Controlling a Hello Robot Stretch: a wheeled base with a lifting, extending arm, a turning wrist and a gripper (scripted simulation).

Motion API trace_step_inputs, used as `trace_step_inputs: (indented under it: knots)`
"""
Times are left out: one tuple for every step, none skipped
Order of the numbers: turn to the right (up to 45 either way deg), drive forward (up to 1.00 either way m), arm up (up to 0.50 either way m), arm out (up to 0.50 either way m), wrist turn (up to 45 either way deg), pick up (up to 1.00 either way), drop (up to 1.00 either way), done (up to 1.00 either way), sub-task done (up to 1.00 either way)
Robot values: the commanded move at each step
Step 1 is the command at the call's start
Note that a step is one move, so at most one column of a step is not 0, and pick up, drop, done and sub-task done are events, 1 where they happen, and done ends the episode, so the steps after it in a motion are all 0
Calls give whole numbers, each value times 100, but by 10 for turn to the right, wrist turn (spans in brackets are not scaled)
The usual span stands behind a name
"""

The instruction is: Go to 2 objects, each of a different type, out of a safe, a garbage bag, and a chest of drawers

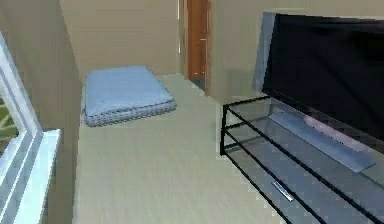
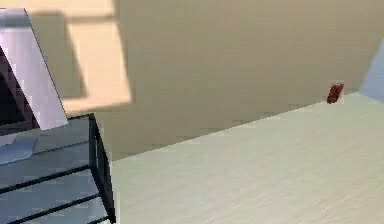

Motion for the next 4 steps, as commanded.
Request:
trace_step_inputs:
  knots:
    - [450,0,0,0,0,0,0,0,0]
    - [450,0,0,0,0,0,0,0,0]
    - [60,0,0,0,0,0,0,0,0]
    - [30,0,0,0,0,0,0,0,0]
